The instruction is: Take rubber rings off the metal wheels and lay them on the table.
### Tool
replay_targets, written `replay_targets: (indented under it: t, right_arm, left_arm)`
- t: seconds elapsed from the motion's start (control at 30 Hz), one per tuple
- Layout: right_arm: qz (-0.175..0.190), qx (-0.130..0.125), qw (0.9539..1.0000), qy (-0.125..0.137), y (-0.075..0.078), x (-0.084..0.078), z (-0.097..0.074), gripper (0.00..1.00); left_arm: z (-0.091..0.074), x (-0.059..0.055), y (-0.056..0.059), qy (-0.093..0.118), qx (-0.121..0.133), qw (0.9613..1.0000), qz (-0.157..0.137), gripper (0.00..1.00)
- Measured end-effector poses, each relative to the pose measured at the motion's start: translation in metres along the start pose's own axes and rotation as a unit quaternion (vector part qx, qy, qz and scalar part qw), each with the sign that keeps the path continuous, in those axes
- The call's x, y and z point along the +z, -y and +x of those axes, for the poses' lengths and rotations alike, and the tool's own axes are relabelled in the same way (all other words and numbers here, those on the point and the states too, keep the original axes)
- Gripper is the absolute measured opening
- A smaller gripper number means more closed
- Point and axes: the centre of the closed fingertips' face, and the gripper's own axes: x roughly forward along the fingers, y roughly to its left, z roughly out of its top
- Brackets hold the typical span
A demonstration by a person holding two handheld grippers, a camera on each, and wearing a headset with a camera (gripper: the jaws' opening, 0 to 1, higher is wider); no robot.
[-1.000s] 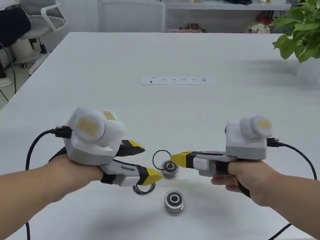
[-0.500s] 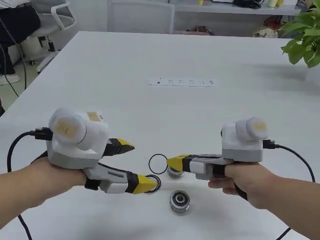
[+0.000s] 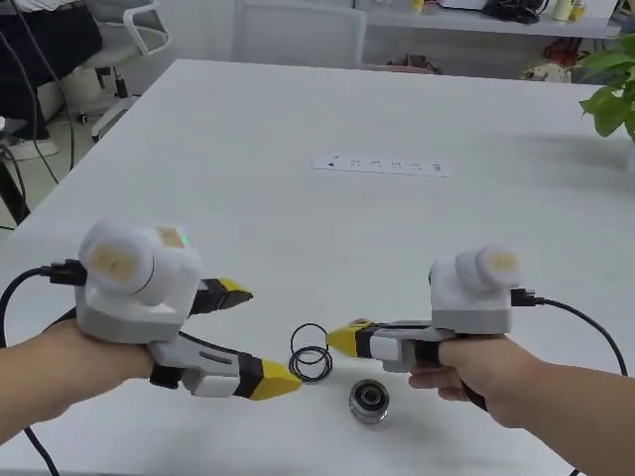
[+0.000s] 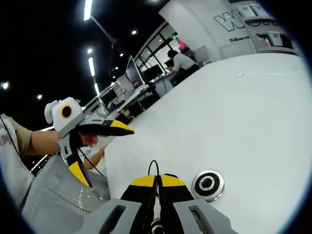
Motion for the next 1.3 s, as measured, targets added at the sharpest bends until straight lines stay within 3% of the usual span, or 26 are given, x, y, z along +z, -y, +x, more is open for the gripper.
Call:
replay_targets:
  t: [0.6,0.93,1.3]
  right_arm:
    - [-0.010,-0.022,0.9990,-0.037,0.009,-0.017,0.006,0.01]
    - [-0.020,-0.026,0.9986,-0.041,0.008,-0.017,0.003,0.11]
    - [-0.040,-0.023,0.9985,-0.030,-0.004,-0.007,-0.008,0.25]
  left_arm:
    - [-0.007,-0.012,-0.001,-0.006,0.006,0.9999,-0.010,0.79]
    - [-0.008,-0.012,0.001,-0.008,0.006,0.9999,-0.011,0.79]
    - [-0.008,-0.008,0.005,-0.008,0.004,0.9999,-0.009,0.80]
